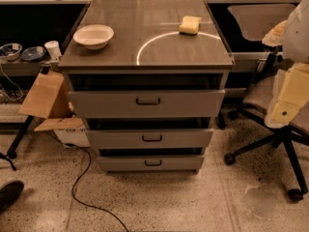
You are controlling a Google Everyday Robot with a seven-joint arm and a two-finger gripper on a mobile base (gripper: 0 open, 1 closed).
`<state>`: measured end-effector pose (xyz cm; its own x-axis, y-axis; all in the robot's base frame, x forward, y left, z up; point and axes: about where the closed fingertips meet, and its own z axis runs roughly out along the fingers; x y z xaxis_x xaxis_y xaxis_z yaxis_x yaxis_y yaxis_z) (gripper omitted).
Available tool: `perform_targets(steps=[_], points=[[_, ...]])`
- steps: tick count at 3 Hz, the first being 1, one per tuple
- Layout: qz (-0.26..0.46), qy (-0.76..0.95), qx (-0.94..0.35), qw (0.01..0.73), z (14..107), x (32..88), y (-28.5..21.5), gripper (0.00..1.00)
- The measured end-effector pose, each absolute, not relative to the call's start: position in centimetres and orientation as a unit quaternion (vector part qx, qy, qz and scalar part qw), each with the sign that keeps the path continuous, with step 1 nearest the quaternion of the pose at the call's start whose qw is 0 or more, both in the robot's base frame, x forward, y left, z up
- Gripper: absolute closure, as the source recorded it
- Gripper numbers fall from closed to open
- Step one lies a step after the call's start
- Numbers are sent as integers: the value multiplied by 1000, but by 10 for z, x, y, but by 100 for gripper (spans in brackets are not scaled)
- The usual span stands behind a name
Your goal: Open bottom drawer
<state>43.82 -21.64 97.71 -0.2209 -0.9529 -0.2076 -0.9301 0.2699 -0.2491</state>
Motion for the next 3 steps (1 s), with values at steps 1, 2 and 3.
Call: perform_targets(steps=[1,2,3], points=[[-36,780,-603,161,977,438,-216,0],[-37,775,-608,167,974,437,-209,0],[-29,770,-613,174,948,439,-192,0]])
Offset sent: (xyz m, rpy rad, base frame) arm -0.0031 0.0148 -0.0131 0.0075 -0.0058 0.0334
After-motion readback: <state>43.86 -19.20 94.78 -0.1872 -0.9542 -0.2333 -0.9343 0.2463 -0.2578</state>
